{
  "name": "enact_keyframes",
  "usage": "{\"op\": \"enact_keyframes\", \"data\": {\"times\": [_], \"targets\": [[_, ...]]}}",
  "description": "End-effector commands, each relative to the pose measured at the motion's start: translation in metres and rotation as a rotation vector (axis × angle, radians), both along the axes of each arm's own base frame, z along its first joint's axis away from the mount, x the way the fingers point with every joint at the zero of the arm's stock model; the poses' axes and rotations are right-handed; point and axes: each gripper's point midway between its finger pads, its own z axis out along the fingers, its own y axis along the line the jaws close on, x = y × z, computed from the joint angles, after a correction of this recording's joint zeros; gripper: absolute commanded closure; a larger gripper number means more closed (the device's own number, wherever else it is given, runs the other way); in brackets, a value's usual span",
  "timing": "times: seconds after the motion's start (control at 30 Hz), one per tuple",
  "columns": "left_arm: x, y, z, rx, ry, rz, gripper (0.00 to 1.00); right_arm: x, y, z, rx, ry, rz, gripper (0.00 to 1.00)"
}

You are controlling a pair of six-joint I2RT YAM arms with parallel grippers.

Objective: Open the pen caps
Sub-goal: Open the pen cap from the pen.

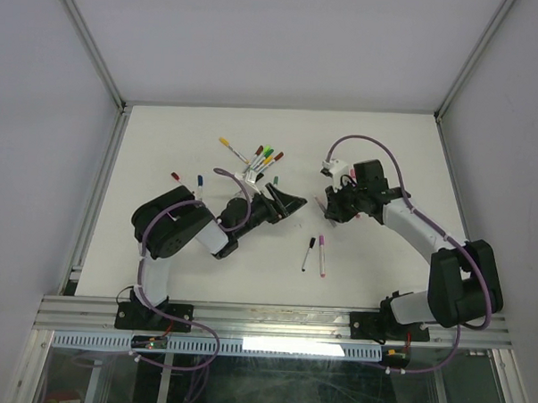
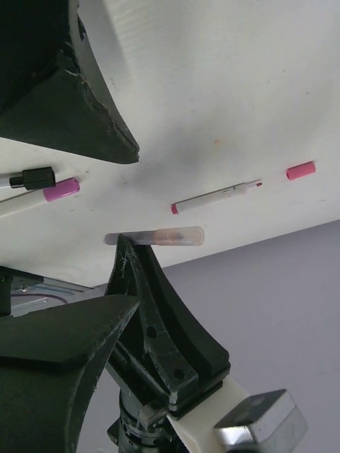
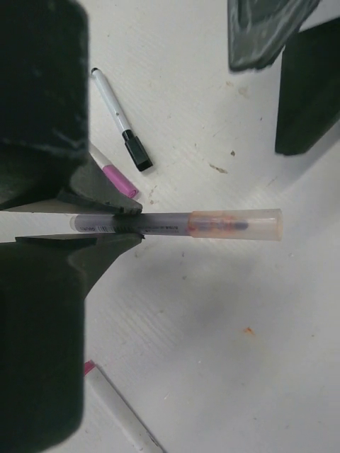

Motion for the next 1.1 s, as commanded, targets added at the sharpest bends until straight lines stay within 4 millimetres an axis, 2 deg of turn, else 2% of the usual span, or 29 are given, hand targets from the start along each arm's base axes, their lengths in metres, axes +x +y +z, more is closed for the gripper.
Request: {"op": "enact_keyframes", "data": {"times": [0.0, 0.13, 0.23, 0.33, 0.4, 0.7, 1.0, 1.07], "targets": [[-0.003, -0.018, 0.053, -0.157, -0.165, -0.041, 0.24, 0.004, 0.018, 0.029, 0.1, -0.104, 0.078, 1.0], [0.0, -0.029, 0.054, -0.148, -0.183, -0.036, 0.24, 0.0, 0.022, 0.029, 0.12, -0.091, 0.101, 1.0], [0.006, -0.036, 0.054, -0.15, -0.179, -0.036, 0.29, -0.002, 0.023, 0.03, 0.127, -0.085, 0.113, 1.0], [0.008, -0.04, 0.053, -0.161, -0.174, -0.04, 0.44, -0.004, 0.025, 0.031, 0.134, -0.087, 0.123, 1.0], [0.008, -0.043, 0.053, -0.167, -0.168, -0.046, 0.5, -0.005, 0.025, 0.031, 0.137, -0.084, 0.126, 1.0], [0.007, -0.049, 0.048, -0.14, -0.166, -0.064, 0.66, -0.007, 0.027, 0.03, 0.144, -0.074, 0.136, 1.0], [0.005, -0.053, 0.05, -0.137, -0.176, -0.085, 1.0, -0.008, 0.027, 0.031, 0.145, -0.068, 0.139, 1.0], [0.004, -0.051, 0.052, -0.135, -0.186, -0.083, 1.0, -0.008, 0.027, 0.033, 0.147, -0.067, 0.132, 1.0]]}}
